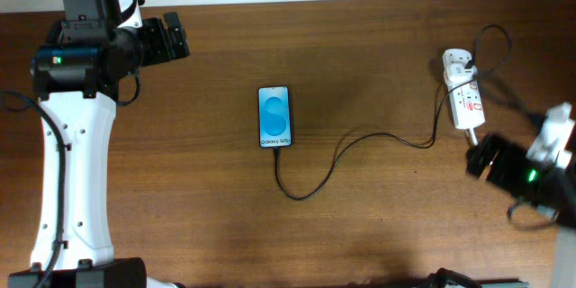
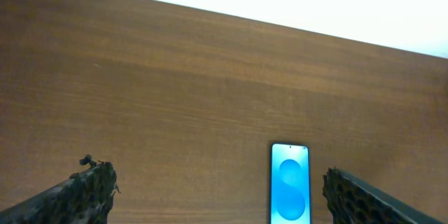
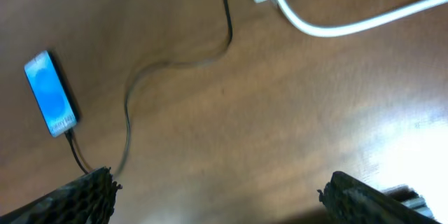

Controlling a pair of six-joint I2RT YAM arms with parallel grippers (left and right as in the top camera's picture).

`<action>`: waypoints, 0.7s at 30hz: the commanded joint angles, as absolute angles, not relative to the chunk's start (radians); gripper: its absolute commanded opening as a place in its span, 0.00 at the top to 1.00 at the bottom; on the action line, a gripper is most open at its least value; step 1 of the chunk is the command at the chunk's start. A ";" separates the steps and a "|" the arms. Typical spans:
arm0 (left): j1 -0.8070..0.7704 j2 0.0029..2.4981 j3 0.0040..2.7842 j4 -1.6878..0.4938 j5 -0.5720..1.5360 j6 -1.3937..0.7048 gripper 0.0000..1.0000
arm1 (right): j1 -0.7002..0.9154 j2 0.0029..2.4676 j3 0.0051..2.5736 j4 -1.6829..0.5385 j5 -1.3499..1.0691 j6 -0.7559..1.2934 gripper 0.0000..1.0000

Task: Plug charger to phone and switch on socket
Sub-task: 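Withdraw the right gripper from the power strip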

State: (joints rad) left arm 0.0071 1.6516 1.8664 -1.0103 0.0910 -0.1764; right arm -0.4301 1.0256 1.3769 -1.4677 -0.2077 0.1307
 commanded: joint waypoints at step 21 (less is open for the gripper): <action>0.010 1.655 1.863 -1.012 0.081 -0.164 0.01 | -0.418 0.567 1.224 -1.570 -0.348 -0.068 0.02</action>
State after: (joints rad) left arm 0.0071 1.6516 1.8664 -1.0115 0.0887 -0.1764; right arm -0.4255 0.6209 1.2358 -1.5902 -0.3031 -0.0017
